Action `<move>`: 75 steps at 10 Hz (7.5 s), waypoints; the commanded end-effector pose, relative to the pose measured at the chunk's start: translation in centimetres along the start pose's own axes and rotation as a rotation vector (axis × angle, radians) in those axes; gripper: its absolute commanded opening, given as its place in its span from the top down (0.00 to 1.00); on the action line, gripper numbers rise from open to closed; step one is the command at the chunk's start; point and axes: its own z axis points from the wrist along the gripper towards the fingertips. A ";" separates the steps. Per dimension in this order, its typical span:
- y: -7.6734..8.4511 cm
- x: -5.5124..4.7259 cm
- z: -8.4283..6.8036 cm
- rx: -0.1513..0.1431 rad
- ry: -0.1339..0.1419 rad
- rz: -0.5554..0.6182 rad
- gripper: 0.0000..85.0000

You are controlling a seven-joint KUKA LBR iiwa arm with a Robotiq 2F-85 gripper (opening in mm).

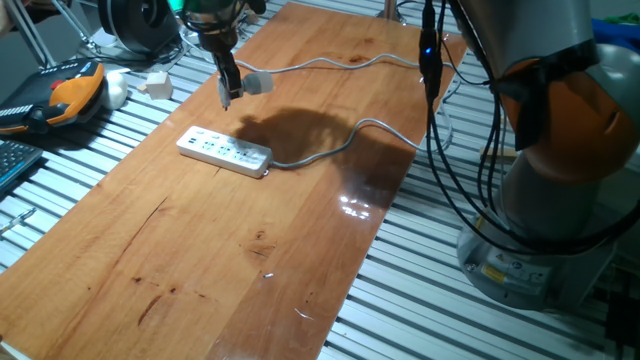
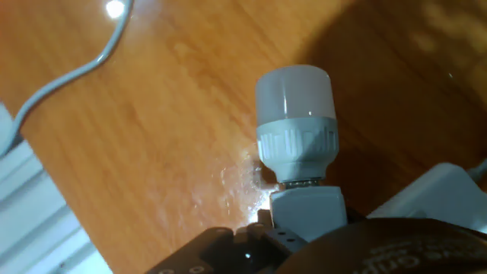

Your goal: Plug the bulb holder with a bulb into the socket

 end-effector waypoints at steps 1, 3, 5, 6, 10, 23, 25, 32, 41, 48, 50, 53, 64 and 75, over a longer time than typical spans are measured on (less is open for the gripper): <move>0.0 0.0 0.0 0.001 0.002 -0.003 1.00; 0.0 0.0 0.0 0.002 0.006 -0.006 1.00; 0.0 0.0 0.0 -0.011 0.022 -0.048 1.00; 0.0 0.0 0.0 -0.021 0.027 -0.059 1.00; 0.0 0.0 0.0 0.006 0.043 0.065 1.00; 0.0 0.0 0.0 0.055 -0.002 0.543 1.00; 0.0 0.0 0.0 0.041 0.013 0.544 1.00; 0.0 0.0 0.0 0.026 -0.017 0.542 1.00; 0.0 0.0 0.0 0.045 0.012 0.266 1.00; -0.1 0.0 0.1 0.041 0.023 0.196 1.00; -0.1 0.1 0.1 0.039 0.023 0.199 1.00; 0.0 0.1 0.1 0.046 0.024 0.225 1.00; 1.9 -0.8 -1.1 0.043 0.015 0.029 1.00; 4.9 -3.0 -2.7 0.045 0.044 -0.313 1.00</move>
